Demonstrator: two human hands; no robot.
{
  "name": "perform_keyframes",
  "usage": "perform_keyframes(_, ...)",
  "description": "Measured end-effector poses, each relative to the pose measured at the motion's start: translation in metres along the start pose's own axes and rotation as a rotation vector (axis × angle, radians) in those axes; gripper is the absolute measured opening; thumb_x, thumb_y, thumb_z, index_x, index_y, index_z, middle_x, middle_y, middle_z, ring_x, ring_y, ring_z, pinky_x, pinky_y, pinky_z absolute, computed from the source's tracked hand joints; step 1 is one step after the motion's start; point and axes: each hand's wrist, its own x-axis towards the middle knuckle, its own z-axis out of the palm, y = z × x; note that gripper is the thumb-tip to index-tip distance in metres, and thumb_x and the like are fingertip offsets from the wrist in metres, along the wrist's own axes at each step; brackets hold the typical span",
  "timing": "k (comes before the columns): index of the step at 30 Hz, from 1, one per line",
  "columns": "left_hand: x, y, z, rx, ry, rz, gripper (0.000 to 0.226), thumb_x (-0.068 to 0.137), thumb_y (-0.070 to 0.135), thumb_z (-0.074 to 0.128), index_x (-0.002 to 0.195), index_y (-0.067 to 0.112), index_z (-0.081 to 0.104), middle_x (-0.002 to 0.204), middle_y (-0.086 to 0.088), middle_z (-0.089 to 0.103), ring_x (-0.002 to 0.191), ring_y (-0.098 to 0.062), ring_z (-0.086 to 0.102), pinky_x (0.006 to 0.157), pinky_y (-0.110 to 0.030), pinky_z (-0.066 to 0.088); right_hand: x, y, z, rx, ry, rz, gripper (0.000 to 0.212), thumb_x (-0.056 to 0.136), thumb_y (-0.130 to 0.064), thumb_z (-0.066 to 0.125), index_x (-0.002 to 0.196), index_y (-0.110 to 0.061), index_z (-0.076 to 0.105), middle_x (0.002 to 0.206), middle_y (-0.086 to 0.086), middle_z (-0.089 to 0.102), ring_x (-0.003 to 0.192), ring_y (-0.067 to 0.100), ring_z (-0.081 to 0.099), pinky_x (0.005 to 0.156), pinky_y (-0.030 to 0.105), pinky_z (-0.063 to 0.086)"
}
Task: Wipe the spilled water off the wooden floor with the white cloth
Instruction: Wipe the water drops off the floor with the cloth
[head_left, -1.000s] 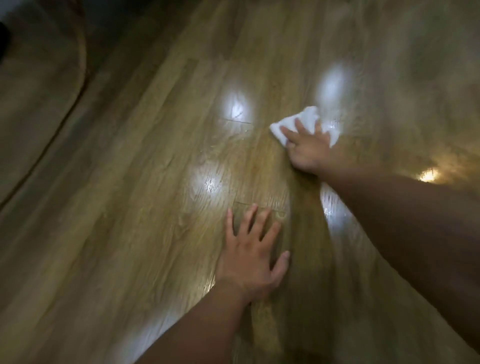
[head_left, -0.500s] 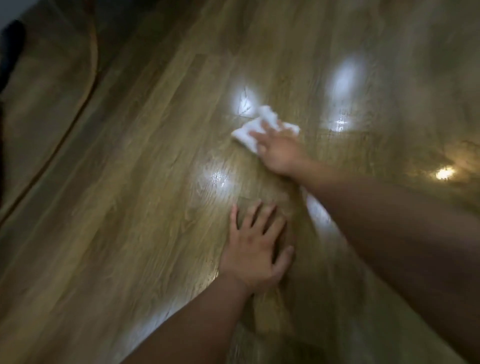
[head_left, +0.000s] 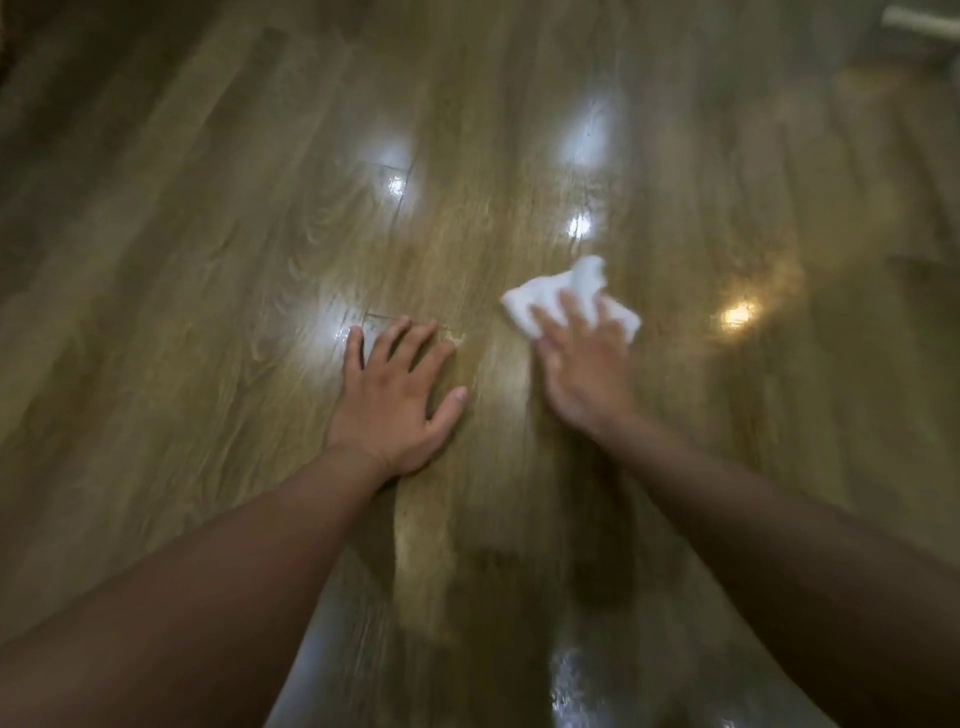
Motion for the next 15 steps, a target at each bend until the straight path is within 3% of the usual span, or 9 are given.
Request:
perform_keyframes(3, -0.002, 0.001, -0.001, -0.013, 0.038, 0.021, 0.065, 0.091, 0.058, 0.024, 0.140, 0.025, 0.051, 0.151, -0.002, 0.044, 0.145, -0.025, 0.028, 0.117, -0.060, 0.011, -0.088, -0.038, 0.008, 0.000, -0.175, -0.428, 0.051, 0.097, -0.039, 0.027, 0.147, -0.037, 0.038, 0.161, -0.002, 0.025, 0.149, 0.033, 0.012, 0.119, 0.050, 0.008)
perform_keyframes(5, -0.002, 0.000, -0.001, -0.020, 0.039, 0.028, 0.065, 0.092, 0.057, 0.023, 0.139, 0.024, 0.051, 0.151, -0.003, 0.044, 0.145, -0.025, 0.029, 0.117, -0.059, 0.012, -0.096, -0.006, -0.011, 0.039, -0.216, -0.528, 0.048, 0.099, -0.040, 0.029, 0.146, -0.040, 0.037, 0.162, -0.007, 0.021, 0.150, 0.025, 0.012, 0.119, 0.045, 0.010)
perform_keyframes(8, -0.001, -0.003, 0.000, -0.005, 0.021, 0.025, 0.065, 0.093, 0.059, 0.019, 0.142, 0.026, 0.047, 0.154, -0.001, 0.040, 0.146, -0.023, 0.025, 0.119, -0.058, 0.009, -0.052, 0.100, -0.040, -0.044, -0.091, -0.222, 0.054, 0.099, -0.055, 0.015, 0.149, -0.042, 0.029, 0.163, -0.007, 0.014, 0.149, 0.021, 0.015, 0.119, 0.046, 0.016)
perform_keyframes(10, 0.000, -0.004, 0.001, -0.005, 0.036, 0.021, 0.064, 0.093, 0.059, 0.020, 0.142, 0.027, 0.046, 0.153, 0.000, 0.040, 0.146, -0.022, 0.026, 0.118, -0.058, 0.009, -0.024, 0.184, -0.065, -0.097, 0.030, 0.130, 0.065, 0.095, -0.064, 0.005, 0.150, -0.038, 0.028, 0.162, 0.004, 0.020, 0.147, 0.031, 0.019, 0.117, 0.052, 0.018)
perform_keyframes(12, 0.000, -0.004, 0.003, -0.005, 0.046, 0.020, 0.062, 0.094, 0.058, 0.021, 0.142, 0.028, 0.046, 0.153, 0.000, 0.040, 0.146, -0.021, 0.026, 0.118, -0.058, 0.010, -0.012, 0.232, -0.083, -0.034, 0.080, 0.506, 0.065, 0.093, -0.063, 0.010, 0.150, -0.037, 0.027, 0.160, 0.007, 0.021, 0.146, 0.036, 0.018, 0.116, 0.056, 0.018)
perform_keyframes(13, 0.001, -0.003, 0.005, -0.004, 0.047, 0.024, 0.061, 0.094, 0.058, 0.022, 0.142, 0.027, 0.046, 0.153, 0.001, 0.040, 0.146, -0.021, 0.026, 0.118, -0.058, 0.010, -0.012, 0.234, -0.085, -0.003, 0.090, 0.589, 0.062, 0.093, -0.060, 0.013, 0.149, -0.037, 0.028, 0.159, 0.006, 0.021, 0.146, 0.038, 0.017, 0.116, 0.058, 0.017)
perform_keyframes(15, 0.002, -0.001, 0.004, 0.004, 0.045, 0.027, 0.060, 0.095, 0.056, 0.023, 0.141, 0.026, 0.048, 0.153, 0.000, 0.041, 0.145, -0.022, 0.028, 0.117, -0.058, 0.010, -0.025, 0.198, -0.073, -0.033, 0.161, 0.481, 0.052, 0.098, -0.050, 0.017, 0.146, -0.038, 0.033, 0.158, 0.005, 0.023, 0.144, 0.040, 0.017, 0.115, 0.058, 0.018)
